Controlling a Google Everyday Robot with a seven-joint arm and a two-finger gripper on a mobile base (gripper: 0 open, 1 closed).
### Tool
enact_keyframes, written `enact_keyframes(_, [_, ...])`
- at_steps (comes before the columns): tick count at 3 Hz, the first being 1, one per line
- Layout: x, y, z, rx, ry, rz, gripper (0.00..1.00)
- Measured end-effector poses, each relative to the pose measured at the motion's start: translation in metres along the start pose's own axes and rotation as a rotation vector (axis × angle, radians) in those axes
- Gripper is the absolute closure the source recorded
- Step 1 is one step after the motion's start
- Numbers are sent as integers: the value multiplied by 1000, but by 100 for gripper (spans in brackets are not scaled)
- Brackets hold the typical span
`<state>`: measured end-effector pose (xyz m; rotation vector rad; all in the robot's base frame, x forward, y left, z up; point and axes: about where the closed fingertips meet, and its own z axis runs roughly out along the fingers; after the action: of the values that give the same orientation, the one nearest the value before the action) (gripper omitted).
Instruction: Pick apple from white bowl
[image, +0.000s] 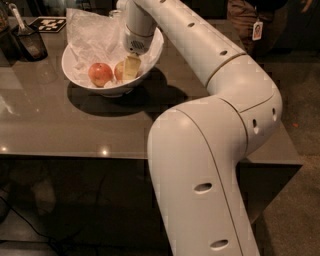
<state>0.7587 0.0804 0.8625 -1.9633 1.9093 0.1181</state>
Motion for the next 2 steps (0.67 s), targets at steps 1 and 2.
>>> enact_keyframes(1, [-1,3,2,-6,3,-8,16])
enact_keyframes(2, [-3,4,2,-8,5,-15,0])
